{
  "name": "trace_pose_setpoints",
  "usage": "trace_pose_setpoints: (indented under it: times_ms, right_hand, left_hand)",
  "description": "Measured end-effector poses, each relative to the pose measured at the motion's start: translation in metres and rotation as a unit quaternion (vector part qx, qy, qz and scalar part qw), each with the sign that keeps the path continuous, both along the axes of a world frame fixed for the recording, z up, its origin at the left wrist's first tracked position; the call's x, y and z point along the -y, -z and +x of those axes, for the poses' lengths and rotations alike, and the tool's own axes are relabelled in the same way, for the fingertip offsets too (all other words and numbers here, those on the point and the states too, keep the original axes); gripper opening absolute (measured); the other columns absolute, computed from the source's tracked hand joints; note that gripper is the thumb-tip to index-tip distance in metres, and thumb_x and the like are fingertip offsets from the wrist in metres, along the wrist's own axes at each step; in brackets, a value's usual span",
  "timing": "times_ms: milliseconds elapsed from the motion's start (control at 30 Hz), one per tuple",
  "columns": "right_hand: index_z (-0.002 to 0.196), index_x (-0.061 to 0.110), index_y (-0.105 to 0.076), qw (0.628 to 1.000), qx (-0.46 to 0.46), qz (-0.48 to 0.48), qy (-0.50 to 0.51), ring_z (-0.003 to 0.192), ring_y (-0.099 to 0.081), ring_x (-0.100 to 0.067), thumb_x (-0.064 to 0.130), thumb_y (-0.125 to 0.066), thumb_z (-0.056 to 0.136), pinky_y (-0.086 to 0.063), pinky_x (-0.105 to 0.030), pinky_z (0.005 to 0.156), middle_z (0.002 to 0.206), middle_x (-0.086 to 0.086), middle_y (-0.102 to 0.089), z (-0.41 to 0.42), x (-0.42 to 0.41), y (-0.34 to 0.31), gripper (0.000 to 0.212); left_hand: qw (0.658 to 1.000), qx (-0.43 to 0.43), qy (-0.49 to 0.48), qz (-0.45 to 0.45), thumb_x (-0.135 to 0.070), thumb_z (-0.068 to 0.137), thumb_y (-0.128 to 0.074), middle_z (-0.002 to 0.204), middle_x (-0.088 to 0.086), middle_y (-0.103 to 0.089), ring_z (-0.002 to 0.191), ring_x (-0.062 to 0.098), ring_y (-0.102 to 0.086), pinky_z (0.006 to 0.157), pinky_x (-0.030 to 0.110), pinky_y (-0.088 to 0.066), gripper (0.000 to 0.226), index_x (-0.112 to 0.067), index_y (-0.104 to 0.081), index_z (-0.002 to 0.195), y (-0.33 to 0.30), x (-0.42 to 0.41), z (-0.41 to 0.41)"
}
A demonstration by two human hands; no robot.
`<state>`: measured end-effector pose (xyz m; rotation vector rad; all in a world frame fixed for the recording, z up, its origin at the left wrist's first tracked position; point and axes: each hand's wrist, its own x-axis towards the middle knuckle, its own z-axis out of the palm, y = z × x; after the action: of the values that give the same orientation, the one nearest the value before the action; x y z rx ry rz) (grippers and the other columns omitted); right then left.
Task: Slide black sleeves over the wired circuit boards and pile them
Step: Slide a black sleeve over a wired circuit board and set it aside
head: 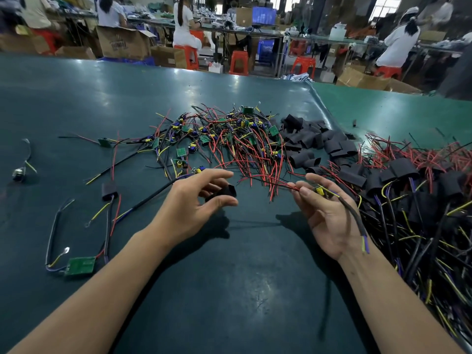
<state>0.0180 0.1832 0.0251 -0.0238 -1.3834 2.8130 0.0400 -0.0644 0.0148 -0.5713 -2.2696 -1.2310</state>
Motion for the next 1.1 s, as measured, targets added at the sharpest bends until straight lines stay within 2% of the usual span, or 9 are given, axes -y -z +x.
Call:
trace_pose_setpoints:
  times_ms: [133, 333, 567, 700, 800, 867, 933, 1000, 1100]
  right_hand:
    - [0.101, 0.002, -0.062, 1.000, -0.003, 0.008, -0.012, 0.076, -0.074, -0.020, -0.016, -0.056, 0.077, -0.059, -0.023, 0.069, 0.075, -0.010, -0.073, 0.000, 0.002, 0.000, 0.031]
    - [0.100, 0.002, -0.063, 0.998, 0.007, 0.058, -0.015, 0.076, -0.074, -0.023, -0.020, -0.056, 0.079, -0.060, -0.024, 0.069, 0.077, -0.011, -0.073, 0.001, 0.004, 0.003, 0.031]
    - [0.098, 0.002, -0.060, 0.995, 0.008, 0.103, 0.011, 0.071, -0.072, -0.019, -0.025, -0.052, 0.083, -0.060, -0.024, 0.073, 0.072, -0.007, -0.072, 0.001, 0.005, 0.004, 0.031]
    - [0.094, 0.004, -0.060, 0.987, -0.010, 0.156, 0.021, 0.073, -0.071, -0.020, -0.023, -0.055, 0.084, -0.059, -0.024, 0.072, 0.075, -0.009, -0.071, 0.005, 0.008, 0.001, 0.029]
    - [0.088, 0.006, -0.053, 0.994, -0.010, 0.111, 0.021, 0.076, -0.072, -0.025, -0.016, -0.055, 0.088, -0.059, -0.026, 0.069, 0.076, -0.012, -0.070, 0.010, 0.015, -0.004, 0.022]
    - [0.092, 0.008, -0.048, 0.997, -0.012, 0.075, -0.020, 0.083, -0.073, -0.030, -0.009, -0.048, 0.094, -0.060, -0.033, 0.072, 0.085, -0.017, -0.072, 0.015, 0.020, -0.006, 0.017]
    - [0.098, 0.010, -0.045, 0.995, -0.003, 0.073, -0.072, 0.095, -0.071, -0.032, -0.006, -0.036, 0.096, -0.060, -0.038, 0.079, 0.099, -0.019, -0.073, 0.020, 0.025, -0.006, 0.018]
    - [0.103, 0.008, -0.045, 0.992, 0.014, 0.071, -0.102, 0.098, -0.071, -0.034, -0.007, -0.031, 0.098, -0.060, -0.038, 0.083, 0.104, -0.024, -0.072, 0.023, 0.029, -0.003, 0.021]
    - [0.109, 0.007, -0.047, 0.990, 0.020, 0.056, -0.129, 0.091, -0.073, -0.031, 0.000, -0.047, 0.097, -0.060, -0.040, 0.084, 0.109, -0.026, -0.069, 0.024, 0.031, 0.000, 0.014]
  left_hand:
    - [1.000, -0.006, -0.004, 0.017, -0.031, 0.074, -0.080, 0.099, -0.005, -0.070, 0.087, 0.014, -0.067, 0.080, 0.030, -0.057, 0.049, -0.020, -0.063, 0.119, 0.001, -0.002, -0.002]
    - [0.999, -0.028, 0.009, 0.021, -0.028, 0.074, -0.080, 0.101, -0.004, -0.069, 0.089, 0.009, -0.068, 0.082, 0.026, -0.057, 0.052, -0.017, -0.061, 0.121, 0.002, -0.006, -0.003]
    - [0.999, -0.048, 0.021, 0.013, -0.024, 0.076, -0.081, 0.104, -0.003, -0.069, 0.094, 0.013, -0.068, 0.084, 0.033, -0.056, 0.052, -0.015, -0.060, 0.123, 0.002, -0.008, -0.003]
    - [0.997, -0.046, 0.009, -0.066, -0.030, 0.076, -0.079, 0.103, -0.003, -0.070, 0.092, 0.013, -0.066, 0.087, 0.034, -0.054, 0.053, -0.011, -0.063, 0.123, 0.002, -0.005, -0.002]
    - [0.987, -0.067, -0.011, -0.143, -0.031, 0.080, -0.079, 0.104, 0.000, -0.072, 0.095, 0.016, -0.062, 0.094, 0.032, -0.047, 0.050, -0.010, -0.064, 0.123, 0.003, -0.010, 0.000]
    - [0.975, -0.112, -0.031, -0.190, -0.030, 0.080, -0.077, 0.102, 0.005, -0.072, 0.095, 0.016, -0.056, 0.093, 0.031, -0.041, 0.048, -0.005, -0.066, 0.119, 0.002, -0.017, -0.001]
    - [0.963, -0.151, -0.042, -0.217, -0.031, 0.081, -0.076, 0.102, 0.008, -0.072, 0.095, 0.019, -0.059, 0.090, 0.036, -0.045, 0.047, -0.002, -0.068, 0.117, 0.002, -0.024, -0.001]
    - [0.960, -0.166, -0.041, -0.222, -0.030, 0.084, -0.076, 0.104, 0.008, -0.072, 0.093, 0.025, -0.066, 0.084, 0.039, -0.049, 0.044, -0.002, -0.068, 0.116, 0.003, -0.029, 0.000]
    - [0.962, -0.163, -0.039, -0.217, -0.031, 0.088, -0.071, 0.104, 0.007, -0.071, 0.091, 0.026, -0.067, 0.079, 0.039, -0.050, 0.040, -0.005, -0.067, 0.117, 0.002, -0.033, 0.001]
